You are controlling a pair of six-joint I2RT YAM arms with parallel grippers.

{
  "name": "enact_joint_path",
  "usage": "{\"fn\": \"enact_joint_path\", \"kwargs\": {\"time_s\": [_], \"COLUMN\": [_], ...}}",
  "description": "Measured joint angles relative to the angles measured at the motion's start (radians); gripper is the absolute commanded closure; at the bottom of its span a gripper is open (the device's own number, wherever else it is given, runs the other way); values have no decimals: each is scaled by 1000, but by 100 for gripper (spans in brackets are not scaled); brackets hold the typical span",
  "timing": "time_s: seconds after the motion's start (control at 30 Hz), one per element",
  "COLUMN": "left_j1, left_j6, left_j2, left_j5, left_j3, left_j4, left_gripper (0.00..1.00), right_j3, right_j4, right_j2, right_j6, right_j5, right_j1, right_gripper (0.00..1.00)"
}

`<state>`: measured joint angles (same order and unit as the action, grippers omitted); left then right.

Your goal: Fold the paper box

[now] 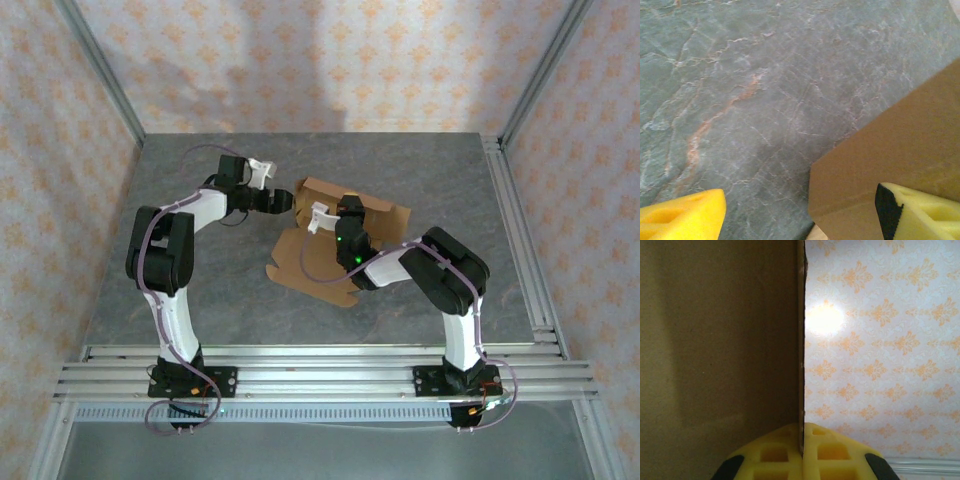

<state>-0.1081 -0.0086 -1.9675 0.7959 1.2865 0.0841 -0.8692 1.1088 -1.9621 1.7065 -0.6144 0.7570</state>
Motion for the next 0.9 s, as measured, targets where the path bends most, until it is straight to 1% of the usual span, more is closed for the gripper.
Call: {"fn": "enact_joint_path", "kwargs": {"time_s": [0.33, 0.4, 0.43, 0.67, 0.9], "left_j1": [-10, -12, -15, -47, -49], "left_j6": [18, 24, 30, 46, 71], "left_j2": [19, 19, 19, 19, 19], "left_j5": [43, 42, 42, 35, 41], "left_j3": [-30, -34, -34, -36, -44], "left_j4": [-34, -34, -36, -43, -44], "left_gripper": [22, 33, 35, 36, 36], "right_j3": [0, 0, 0, 0, 0], "right_j4": [-2, -3, -4, -8, -11], "right_j2": [0, 0, 0, 0, 0], "right_j6": [-3, -3, -3, -4, -12], "right_j5": [-1, -1, -1, -5, -8], "right_j1": [0, 0, 0, 0, 0], "right_gripper": [100, 100, 100, 100, 100]}}
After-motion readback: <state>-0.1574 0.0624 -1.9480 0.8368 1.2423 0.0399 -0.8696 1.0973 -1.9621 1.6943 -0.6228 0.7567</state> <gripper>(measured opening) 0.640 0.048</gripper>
